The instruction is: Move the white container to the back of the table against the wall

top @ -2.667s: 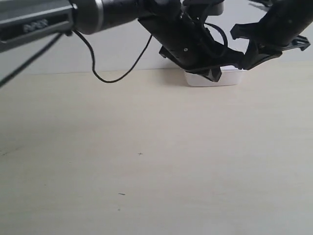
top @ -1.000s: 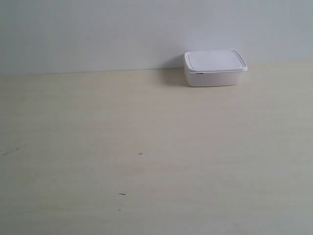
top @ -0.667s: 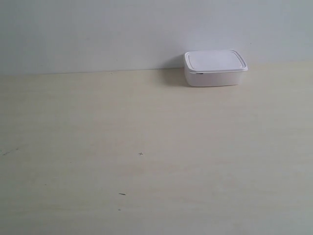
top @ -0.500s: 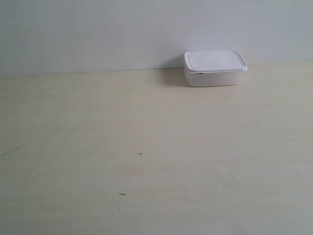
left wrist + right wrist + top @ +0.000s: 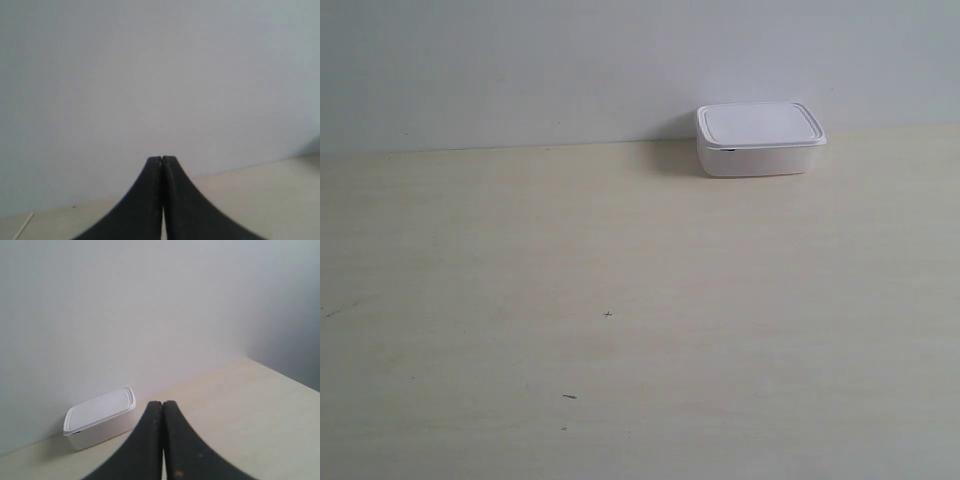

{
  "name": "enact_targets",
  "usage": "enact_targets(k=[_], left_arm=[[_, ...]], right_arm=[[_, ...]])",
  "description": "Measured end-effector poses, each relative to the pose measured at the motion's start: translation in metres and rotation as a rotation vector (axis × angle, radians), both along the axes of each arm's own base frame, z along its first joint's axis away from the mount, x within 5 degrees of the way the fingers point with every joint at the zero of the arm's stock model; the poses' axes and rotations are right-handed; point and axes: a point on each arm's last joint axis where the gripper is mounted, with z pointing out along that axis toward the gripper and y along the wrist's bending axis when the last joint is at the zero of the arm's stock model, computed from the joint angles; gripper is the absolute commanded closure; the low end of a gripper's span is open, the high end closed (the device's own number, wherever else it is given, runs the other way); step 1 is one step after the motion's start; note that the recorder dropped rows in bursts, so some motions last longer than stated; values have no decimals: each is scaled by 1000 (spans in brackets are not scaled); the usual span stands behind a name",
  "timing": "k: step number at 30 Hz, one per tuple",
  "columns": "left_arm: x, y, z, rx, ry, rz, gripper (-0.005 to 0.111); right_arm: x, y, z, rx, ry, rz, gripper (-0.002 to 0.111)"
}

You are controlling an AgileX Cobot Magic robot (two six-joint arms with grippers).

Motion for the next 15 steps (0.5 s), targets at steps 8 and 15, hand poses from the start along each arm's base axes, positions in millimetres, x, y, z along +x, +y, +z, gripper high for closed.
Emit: enact_targets(k=[8, 15], left_arm=[[-14, 4, 9, 6, -101, 53, 107], [-15, 4, 9, 6, -110, 53, 107]], right_arm=[[0, 0, 0, 14, -4, -3, 108], [3, 7, -25, 29, 62, 109, 108]])
